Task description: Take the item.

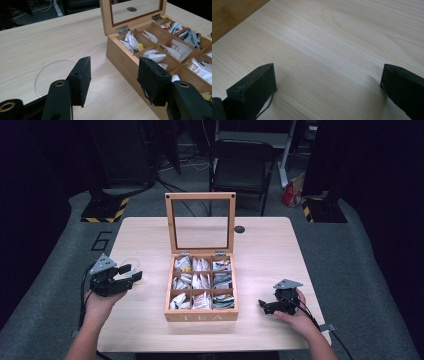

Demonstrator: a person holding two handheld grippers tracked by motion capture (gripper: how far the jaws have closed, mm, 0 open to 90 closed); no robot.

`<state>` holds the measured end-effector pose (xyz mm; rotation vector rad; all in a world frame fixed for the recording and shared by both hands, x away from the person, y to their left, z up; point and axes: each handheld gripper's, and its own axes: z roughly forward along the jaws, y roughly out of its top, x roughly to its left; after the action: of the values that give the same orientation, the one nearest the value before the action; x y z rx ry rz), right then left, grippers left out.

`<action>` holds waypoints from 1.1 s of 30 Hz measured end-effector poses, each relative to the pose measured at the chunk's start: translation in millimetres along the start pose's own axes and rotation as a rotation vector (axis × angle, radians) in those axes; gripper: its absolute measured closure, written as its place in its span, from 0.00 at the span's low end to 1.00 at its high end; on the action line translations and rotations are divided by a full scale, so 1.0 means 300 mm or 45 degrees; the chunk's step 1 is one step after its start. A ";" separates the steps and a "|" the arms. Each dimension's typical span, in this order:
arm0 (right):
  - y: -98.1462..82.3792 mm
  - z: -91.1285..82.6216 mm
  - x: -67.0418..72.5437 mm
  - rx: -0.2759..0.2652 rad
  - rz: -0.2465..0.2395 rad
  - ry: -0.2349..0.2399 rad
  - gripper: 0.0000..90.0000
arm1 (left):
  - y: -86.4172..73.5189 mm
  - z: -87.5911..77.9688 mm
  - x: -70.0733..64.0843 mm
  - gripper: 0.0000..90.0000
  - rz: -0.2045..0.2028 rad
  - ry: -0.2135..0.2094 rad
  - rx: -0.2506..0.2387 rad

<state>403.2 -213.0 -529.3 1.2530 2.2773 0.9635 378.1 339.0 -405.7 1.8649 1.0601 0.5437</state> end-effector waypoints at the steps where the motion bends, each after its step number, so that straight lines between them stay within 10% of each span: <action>1: 0.000 0.000 0.000 0.001 0.000 0.000 0.00 | -0.005 0.000 -0.005 0.49 0.002 -0.008 0.009; 33: -0.002 -0.002 0.001 0.007 -0.004 -0.001 0.00 | -0.195 0.033 -0.043 0.49 -0.044 -0.061 0.071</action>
<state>402.3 -213.2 -529.1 1.2513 2.2821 0.9563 352.2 336.9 -460.5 1.8958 1.0833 0.4511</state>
